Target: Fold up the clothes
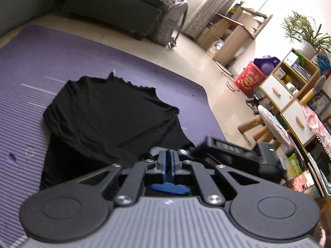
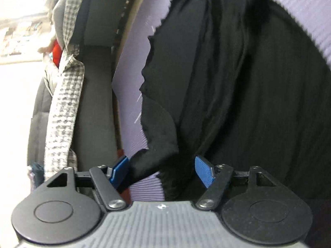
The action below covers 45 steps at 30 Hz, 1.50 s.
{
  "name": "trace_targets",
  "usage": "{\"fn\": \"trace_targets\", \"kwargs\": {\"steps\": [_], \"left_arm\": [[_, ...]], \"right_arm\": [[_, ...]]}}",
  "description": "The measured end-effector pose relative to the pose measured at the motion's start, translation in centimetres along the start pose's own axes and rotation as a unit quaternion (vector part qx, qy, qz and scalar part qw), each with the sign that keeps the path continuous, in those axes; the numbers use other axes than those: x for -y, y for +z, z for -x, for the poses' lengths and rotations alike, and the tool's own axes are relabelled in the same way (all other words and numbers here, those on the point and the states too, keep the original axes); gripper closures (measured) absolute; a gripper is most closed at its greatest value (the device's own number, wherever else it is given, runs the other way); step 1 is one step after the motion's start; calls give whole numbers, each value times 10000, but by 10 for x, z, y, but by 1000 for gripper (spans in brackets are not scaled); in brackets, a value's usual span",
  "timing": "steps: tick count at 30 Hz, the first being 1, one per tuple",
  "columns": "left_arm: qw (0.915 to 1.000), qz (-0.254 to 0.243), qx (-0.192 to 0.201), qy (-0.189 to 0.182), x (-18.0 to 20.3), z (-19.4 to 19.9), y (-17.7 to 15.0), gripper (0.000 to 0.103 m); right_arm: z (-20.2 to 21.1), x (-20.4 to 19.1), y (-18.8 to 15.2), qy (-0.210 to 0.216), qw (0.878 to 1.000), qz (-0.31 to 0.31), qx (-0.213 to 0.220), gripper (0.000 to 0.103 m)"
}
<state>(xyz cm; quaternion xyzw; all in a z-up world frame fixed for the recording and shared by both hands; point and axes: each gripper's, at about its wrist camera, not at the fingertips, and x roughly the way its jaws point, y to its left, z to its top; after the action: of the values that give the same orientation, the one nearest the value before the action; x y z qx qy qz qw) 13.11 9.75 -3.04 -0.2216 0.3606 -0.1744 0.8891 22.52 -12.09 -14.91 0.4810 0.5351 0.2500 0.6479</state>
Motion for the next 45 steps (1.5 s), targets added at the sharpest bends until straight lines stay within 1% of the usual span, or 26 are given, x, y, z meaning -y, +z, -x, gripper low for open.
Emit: {"fn": "trace_targets", "kwargs": {"steps": [1,2,5,6,13,16,18,19,20,22,24,25,26,28,30,31,32,33,34,35,36,37,40,41,43,45], "left_arm": [[10000,-15,-52,-17,0,-1,-2,99],[9999,-31,-103,-36,1,-3,-3,99],[9997,-86,-200,-123,1,-6,-8,99],[9996,-96,-215,-156,2,-7,-9,99],[9980,-263,-314,-477,4,-14,-15,99],[9967,-330,-414,-615,6,-18,-18,97],[9955,-366,-502,-710,6,-20,-17,86],[9955,-417,-481,-698,6,-19,-16,81],[9960,-470,-411,-636,5,-18,-15,78],[9972,-626,-180,-355,1,-15,-7,78],[9984,-557,-49,87,-13,-15,4,78],[9985,-503,-20,203,-19,-16,7,77],[9980,-355,19,521,-36,-19,15,77],[9956,-17,29,932,-64,-26,24,77],[9909,284,15,1313,-90,-33,33,77],[9881,261,8,1518,-97,-36,35,77],[9850,229,-1,1713,-105,-39,37,77],[9829,132,-31,1834,-109,-42,37,77],[9807,36,-61,1954,-113,-44,37,77],[9784,-53,-89,2063,-117,-47,37,77],[9781,-85,-109,2078,-117,-49,37,77],[9772,-186,-164,2109,-119,-52,36,77],[9733,-511,-297,2217,-121,-63,33,77],[9715,-631,-322,2263,-122,-66,31,77],[9681,-835,-326,2338,-124,-73,29,77],[9665,-970,-289,2360,-127,-78,28,77]], "right_arm": [[-2,1,-1,39,10000,-38,9,63],[-2,1,-1,-15,10000,25,43,75],[3,-5,-2,-157,9992,299,198,94],[6,-10,-2,-194,9985,446,255,96],[43,-45,-10,-608,9837,1562,645,100],[55,-54,-15,-916,9741,1912,781,100],[62,-59,-20,-1273,9629,2197,913,100],[64,-60,-20,-1341,9609,2245,911,100],[65,-59,-21,-1377,9607,2244,883,100],[67,-51,-18,-1369,9639,2122,844,100],[67,-45,-14,-1456,9639,2064,848,100],[67,-43,-14,-1490,9635,2061,840,100],[65,-41,-12,-1602,9613,2088,821,100],[61,-39,-12,-2031,9494,2257,807,97],[58,-36,-13,-2343,9387,2412,763,85],[56,-35,-14,-2428,9344,2493,758,71],[53,-35,-17,-2631,9224,2730,730,61],[49,-35,-19,-2766,9120,2955,669,61],[47,-35,-21,-2788,9086,3045,628,61],[42,-36,-25,-2833,8999,3275,505,61],[37,-38,-28,-2869,8921,3468,402,61],[35,-39,-30,-2874,8888,3552,358,60],[19,-42,-42,-2941,8651,4063,52,55],[10,-41,-47,-3038,8516,4270,-83,55],[0,-40,-53,-3156,8370,4467,-157,55],[-4,-39,-54,-3210,8315,4531,-158,59]]}}
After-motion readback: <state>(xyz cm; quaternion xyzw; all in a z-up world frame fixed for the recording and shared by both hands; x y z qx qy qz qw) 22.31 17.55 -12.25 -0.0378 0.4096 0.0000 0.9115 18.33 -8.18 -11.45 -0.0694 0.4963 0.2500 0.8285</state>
